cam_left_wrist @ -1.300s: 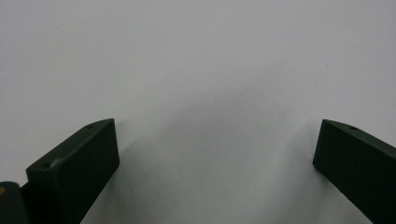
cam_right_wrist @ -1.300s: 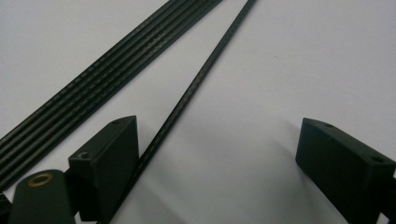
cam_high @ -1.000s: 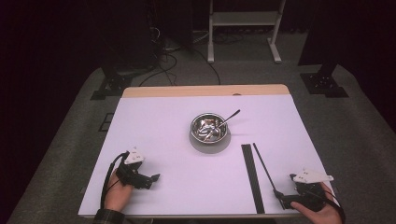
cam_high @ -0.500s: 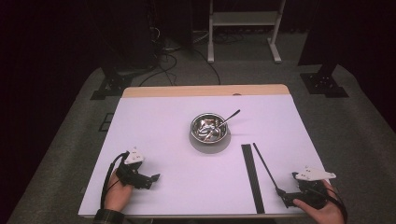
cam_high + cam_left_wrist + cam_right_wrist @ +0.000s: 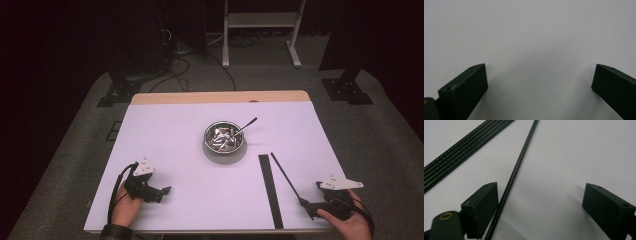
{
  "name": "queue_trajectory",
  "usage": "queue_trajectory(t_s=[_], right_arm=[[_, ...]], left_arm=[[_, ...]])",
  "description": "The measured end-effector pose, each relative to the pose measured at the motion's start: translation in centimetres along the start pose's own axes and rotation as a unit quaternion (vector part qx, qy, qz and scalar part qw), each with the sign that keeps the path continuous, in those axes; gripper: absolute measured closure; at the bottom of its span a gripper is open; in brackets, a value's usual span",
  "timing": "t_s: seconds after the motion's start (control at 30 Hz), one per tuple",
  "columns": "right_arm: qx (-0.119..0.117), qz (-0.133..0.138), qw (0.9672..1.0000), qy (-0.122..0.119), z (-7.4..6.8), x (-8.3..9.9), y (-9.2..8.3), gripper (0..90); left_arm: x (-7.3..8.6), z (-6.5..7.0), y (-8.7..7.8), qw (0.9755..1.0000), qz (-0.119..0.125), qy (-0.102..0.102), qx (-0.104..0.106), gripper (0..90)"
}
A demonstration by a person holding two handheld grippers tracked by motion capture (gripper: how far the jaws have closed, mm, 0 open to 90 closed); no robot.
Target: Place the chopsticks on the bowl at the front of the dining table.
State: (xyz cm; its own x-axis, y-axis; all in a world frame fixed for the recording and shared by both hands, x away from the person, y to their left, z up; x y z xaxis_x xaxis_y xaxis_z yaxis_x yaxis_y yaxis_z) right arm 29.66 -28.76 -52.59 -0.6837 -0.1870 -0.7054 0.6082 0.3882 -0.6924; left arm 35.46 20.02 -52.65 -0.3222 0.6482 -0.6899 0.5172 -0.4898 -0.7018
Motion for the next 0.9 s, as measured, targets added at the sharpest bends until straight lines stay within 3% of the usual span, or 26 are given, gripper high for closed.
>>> queue_trajectory(t_s=[0.9], right_arm=[[0.019, 0.010, 0.9994, 0.028, 3.4, -0.8, -0.1, 12.6]], left_arm=[[0.0, 0.0, 0.0, 1.0000, 0.000, 0.000, 0.000, 0.0]])
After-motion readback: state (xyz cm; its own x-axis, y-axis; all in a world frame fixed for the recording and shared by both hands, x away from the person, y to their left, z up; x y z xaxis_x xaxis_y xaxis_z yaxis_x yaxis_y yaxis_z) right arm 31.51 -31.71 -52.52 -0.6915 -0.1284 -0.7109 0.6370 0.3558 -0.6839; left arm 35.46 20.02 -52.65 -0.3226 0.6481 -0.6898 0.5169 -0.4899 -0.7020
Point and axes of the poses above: each handheld gripper's, and its own axes: y roughly forward along the jaws, x roughly out of its underside, z roughly to its right, the point moved 9 cm from there along y, roughly forward along the jaws, and after that the axes turned 13 degrees about y, right-handed, at the moved point
